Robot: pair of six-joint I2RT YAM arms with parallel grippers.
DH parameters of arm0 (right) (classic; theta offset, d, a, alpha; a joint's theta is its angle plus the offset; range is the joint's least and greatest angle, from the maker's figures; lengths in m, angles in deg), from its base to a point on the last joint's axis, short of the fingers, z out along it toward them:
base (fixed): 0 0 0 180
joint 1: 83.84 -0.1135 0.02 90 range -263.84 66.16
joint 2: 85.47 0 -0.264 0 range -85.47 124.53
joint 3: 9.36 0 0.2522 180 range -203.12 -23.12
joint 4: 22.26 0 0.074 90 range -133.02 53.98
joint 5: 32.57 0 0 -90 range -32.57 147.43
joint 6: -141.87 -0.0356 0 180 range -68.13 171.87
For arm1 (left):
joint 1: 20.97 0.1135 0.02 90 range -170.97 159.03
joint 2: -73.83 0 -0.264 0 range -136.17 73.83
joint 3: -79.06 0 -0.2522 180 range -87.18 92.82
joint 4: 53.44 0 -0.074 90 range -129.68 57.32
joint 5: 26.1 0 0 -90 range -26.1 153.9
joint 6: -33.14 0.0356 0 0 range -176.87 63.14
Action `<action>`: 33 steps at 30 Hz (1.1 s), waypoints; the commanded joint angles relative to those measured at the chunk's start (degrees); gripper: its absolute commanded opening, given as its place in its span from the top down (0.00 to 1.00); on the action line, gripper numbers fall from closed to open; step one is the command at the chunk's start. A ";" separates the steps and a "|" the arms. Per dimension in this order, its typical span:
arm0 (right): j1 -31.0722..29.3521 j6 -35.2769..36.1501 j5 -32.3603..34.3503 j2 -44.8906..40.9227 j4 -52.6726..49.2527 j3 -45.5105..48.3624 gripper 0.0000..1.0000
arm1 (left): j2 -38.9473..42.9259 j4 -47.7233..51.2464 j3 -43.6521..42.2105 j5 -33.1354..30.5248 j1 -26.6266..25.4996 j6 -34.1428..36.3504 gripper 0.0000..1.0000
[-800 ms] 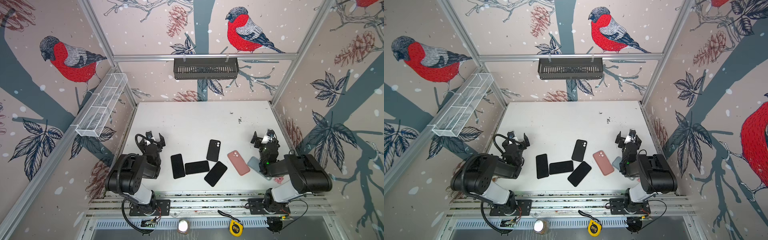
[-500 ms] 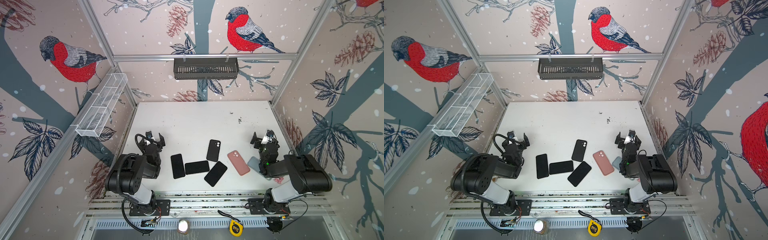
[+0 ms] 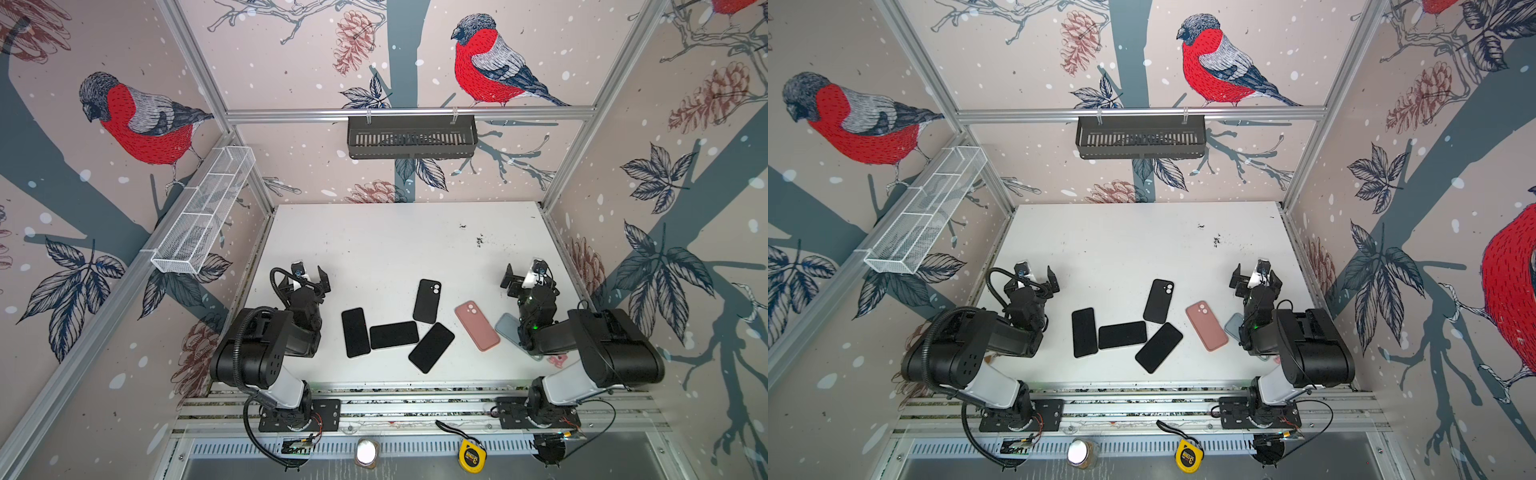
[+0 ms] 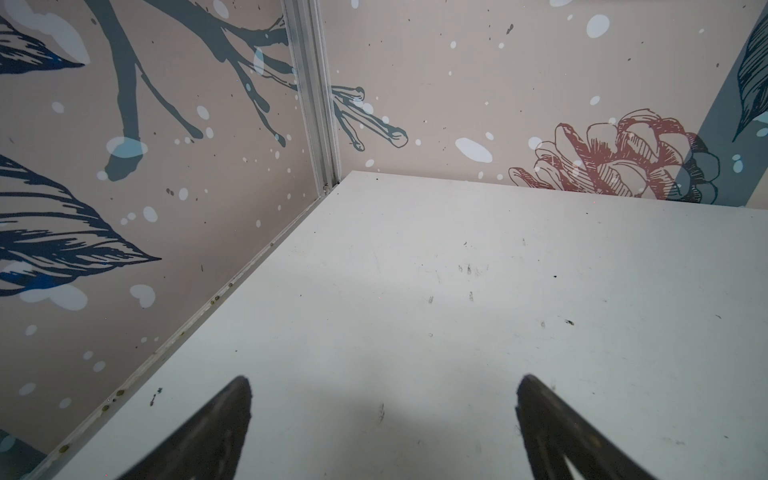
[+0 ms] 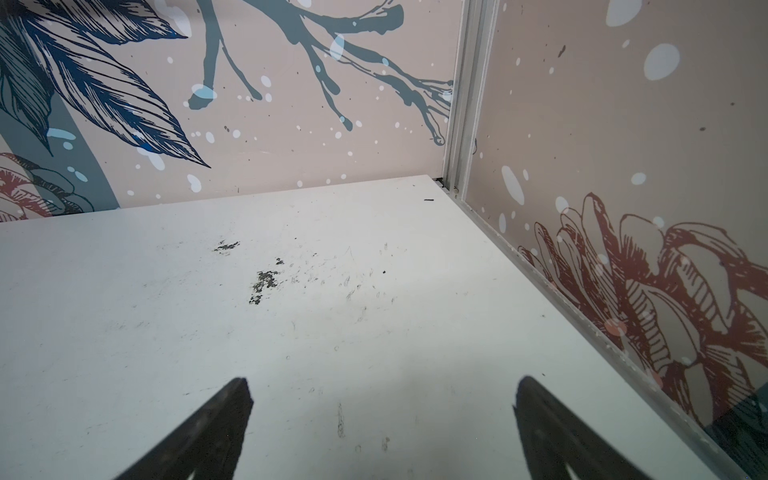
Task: Put the phone into the phone case
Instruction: 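Raise both grippers from rest and move them toward the phones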
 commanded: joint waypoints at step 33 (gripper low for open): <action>-15.97 12.93 35.70 -2.11 21.36 5.57 0.00 | 24.74 39.08 14.26 -8.29 -8.55 -8.77 0.02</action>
